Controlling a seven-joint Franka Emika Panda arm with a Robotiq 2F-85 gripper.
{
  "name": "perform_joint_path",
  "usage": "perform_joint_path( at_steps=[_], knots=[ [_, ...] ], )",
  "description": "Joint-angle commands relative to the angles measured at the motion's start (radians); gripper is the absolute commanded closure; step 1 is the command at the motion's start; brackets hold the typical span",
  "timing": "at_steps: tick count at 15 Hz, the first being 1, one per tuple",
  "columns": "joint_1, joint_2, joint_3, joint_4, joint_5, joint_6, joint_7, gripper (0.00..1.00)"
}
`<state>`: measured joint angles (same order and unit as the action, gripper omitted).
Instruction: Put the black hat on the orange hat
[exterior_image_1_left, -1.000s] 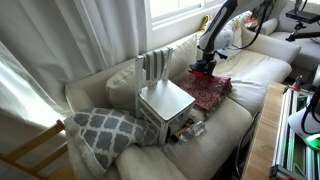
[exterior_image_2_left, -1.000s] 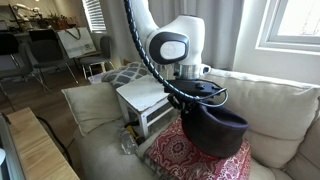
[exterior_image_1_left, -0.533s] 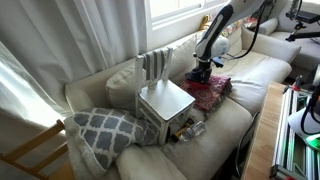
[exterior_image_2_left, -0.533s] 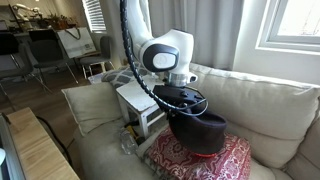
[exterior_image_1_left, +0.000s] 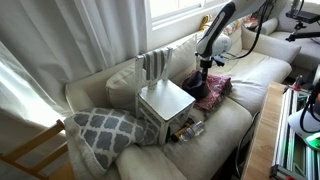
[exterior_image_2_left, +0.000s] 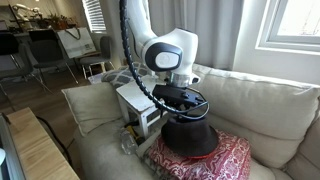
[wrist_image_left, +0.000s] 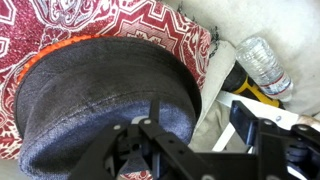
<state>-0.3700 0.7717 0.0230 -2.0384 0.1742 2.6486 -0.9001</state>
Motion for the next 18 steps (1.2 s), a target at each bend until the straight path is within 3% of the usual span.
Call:
perform_joint_path(
  at_steps=[1, 5, 7, 11, 12, 18],
  knots=[
    [-0.084, -0.080, 0.059, -0.010, 0.012, -0.067, -0.018, 0.00],
    [-0.191, -0.215, 0.138, -0.016, 0.092, -0.147, -0.153, 0.00],
    [-0.211, -0.282, 0.144, -0.016, 0.155, -0.187, -0.232, 0.00],
    [-0.187, -0.394, 0.085, 0.007, 0.228, -0.351, -0.327, 0.00],
    [-0.143, -0.347, 0.054, 0.023, 0.221, -0.289, -0.292, 0.00],
    [-0.111, -0.356, 0.023, 0.025, 0.226, -0.307, -0.295, 0.00]
  ],
)
